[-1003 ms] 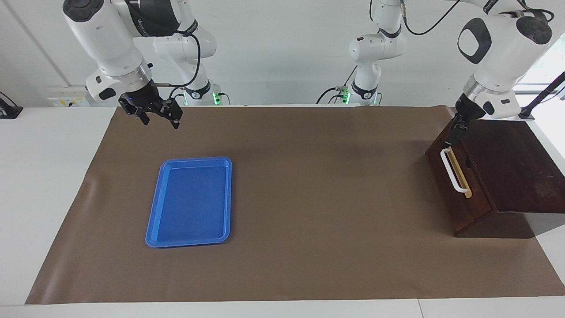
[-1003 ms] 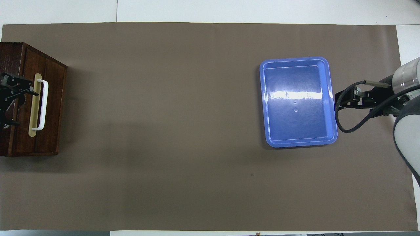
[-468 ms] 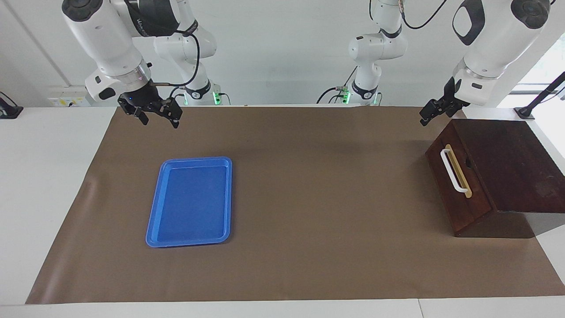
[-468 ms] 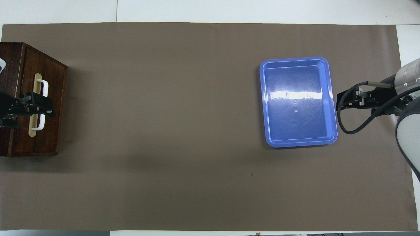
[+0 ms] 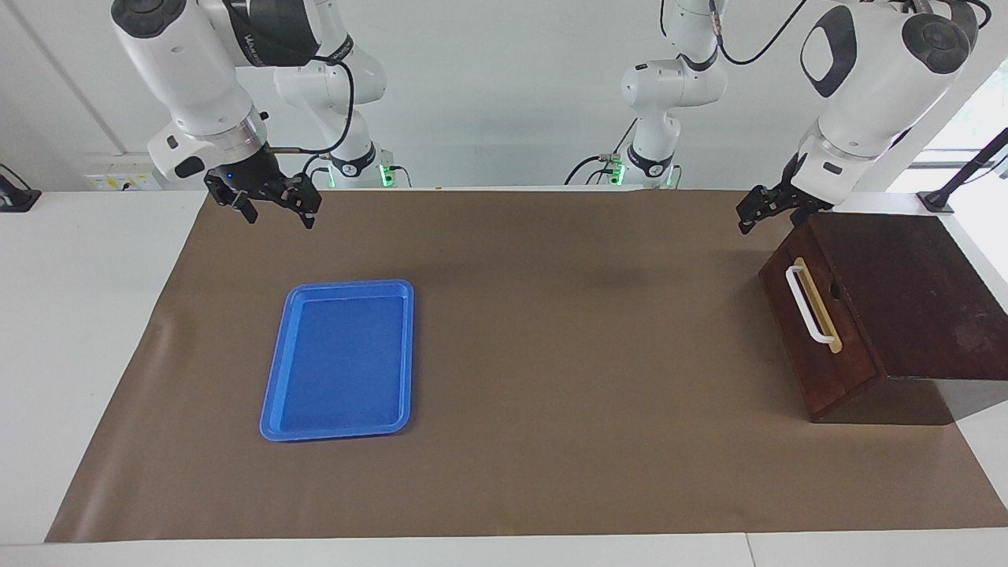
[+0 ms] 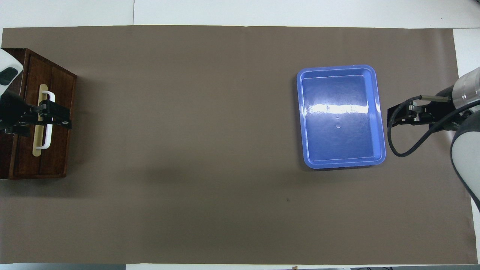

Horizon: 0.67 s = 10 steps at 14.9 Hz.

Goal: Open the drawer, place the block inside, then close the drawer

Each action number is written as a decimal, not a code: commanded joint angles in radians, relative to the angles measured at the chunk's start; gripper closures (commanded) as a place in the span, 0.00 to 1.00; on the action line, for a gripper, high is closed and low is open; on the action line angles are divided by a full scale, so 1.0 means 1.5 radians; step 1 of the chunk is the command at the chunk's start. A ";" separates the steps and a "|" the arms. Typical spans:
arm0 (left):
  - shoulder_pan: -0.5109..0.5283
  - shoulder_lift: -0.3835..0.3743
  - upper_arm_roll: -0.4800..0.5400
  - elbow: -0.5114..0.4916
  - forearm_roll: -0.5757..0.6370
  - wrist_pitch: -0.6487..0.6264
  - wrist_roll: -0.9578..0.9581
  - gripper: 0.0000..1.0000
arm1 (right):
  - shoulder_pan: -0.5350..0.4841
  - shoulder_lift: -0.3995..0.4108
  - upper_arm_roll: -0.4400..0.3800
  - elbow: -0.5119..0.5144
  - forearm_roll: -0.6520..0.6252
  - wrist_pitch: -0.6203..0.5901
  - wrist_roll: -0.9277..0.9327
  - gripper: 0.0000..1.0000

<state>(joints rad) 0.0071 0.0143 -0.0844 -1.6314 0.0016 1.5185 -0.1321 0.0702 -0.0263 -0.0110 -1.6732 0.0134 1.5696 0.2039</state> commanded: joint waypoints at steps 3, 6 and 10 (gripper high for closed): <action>-0.015 0.016 0.011 0.053 -0.002 -0.033 0.031 0.00 | -0.008 -0.009 0.005 -0.005 -0.011 -0.003 -0.018 0.02; -0.015 0.012 0.017 0.038 -0.002 -0.006 0.053 0.00 | -0.008 -0.009 0.005 -0.005 -0.011 -0.002 -0.018 0.02; -0.016 0.012 0.018 0.033 -0.003 -0.001 0.053 0.00 | -0.008 -0.009 0.006 -0.005 -0.011 -0.002 -0.018 0.02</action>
<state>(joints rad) 0.0043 0.0269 -0.0764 -1.5848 0.0016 1.5036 -0.0644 0.0702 -0.0263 -0.0104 -1.6733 0.0133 1.5696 0.2038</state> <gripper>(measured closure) 0.000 0.013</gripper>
